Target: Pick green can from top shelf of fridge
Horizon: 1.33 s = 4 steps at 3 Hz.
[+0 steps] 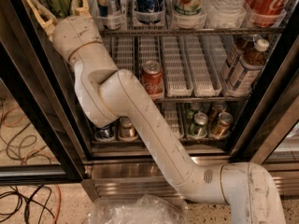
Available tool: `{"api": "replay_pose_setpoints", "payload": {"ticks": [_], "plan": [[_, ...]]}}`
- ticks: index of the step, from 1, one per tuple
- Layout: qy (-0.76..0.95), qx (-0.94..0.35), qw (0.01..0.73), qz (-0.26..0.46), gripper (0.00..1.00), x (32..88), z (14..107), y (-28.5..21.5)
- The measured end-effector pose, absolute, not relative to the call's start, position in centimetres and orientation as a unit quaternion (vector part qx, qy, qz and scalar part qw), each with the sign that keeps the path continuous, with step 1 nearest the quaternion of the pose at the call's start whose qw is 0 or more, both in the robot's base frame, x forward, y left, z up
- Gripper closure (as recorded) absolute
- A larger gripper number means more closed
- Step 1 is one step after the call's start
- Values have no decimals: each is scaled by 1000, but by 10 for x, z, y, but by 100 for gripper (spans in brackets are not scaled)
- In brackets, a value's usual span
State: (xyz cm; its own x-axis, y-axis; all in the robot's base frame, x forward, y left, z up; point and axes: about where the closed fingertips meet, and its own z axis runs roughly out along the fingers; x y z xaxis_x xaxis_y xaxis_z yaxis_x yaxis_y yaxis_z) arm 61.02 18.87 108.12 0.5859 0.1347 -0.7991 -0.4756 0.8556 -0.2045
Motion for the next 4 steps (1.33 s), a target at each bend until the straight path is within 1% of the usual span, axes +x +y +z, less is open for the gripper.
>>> {"api": "replay_pose_setpoints", "payload": {"ticks": [1,2,3,4], "plan": [[426,-195,867,169,26,615,1079,189],[434,-196,863,166,12,619,1075,190],[434,-196,863,166,19,620,1079,186],[434,-196,863,166,37,620,1079,186]]}}
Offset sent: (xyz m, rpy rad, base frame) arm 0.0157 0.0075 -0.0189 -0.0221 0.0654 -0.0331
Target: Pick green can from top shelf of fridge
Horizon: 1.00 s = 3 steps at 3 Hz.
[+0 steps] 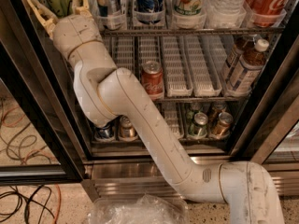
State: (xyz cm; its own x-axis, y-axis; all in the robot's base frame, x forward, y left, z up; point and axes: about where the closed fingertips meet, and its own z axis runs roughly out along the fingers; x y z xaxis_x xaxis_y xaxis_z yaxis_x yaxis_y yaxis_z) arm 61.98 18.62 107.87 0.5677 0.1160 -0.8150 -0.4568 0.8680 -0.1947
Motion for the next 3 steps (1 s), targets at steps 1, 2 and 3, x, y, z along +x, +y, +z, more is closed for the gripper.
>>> {"api": "replay_pose_setpoints", "payload": {"ticks": [1,2,3], "plan": [[434,-196,863,166,60,620,1079,186],[434,-196,863,166,83,620,1079,186],[434,-196,863,166,100,620,1079,186]]}}
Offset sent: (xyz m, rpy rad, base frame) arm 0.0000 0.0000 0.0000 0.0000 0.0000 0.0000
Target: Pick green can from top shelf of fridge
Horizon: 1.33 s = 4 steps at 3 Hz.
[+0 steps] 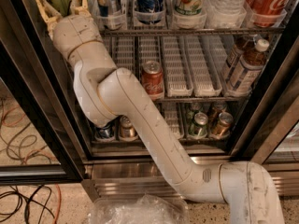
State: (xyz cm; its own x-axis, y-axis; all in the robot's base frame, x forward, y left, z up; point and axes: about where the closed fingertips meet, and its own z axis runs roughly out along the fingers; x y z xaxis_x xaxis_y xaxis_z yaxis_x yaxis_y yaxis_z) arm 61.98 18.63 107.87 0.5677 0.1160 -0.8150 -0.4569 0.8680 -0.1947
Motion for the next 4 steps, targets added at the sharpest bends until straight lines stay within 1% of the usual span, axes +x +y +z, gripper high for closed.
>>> {"api": "replay_pose_setpoints", "payload": {"ticks": [3,4], "plan": [[395,-190,882,170,100,616,1099,187],[377,-189,892,164,100,615,1102,180]]}}
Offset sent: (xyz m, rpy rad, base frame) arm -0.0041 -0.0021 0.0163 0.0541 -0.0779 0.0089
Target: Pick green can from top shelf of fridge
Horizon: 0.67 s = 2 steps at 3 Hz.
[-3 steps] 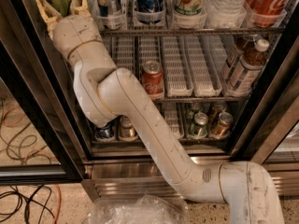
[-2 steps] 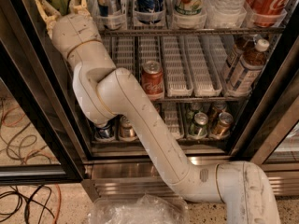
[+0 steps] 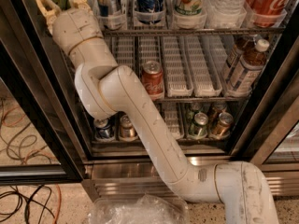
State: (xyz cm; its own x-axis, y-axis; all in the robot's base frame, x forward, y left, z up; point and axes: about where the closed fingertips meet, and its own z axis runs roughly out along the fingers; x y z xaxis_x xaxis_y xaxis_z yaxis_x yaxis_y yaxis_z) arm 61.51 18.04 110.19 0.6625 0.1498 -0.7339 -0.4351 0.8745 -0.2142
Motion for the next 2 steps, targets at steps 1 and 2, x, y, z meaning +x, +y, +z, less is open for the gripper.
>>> {"api": "replay_pose_setpoints", "payload": {"ticks": [1,2], "plan": [[373,-188,894,161,100,612,1099,175],[357,-187,901,160,100,609,1115,175]]}}
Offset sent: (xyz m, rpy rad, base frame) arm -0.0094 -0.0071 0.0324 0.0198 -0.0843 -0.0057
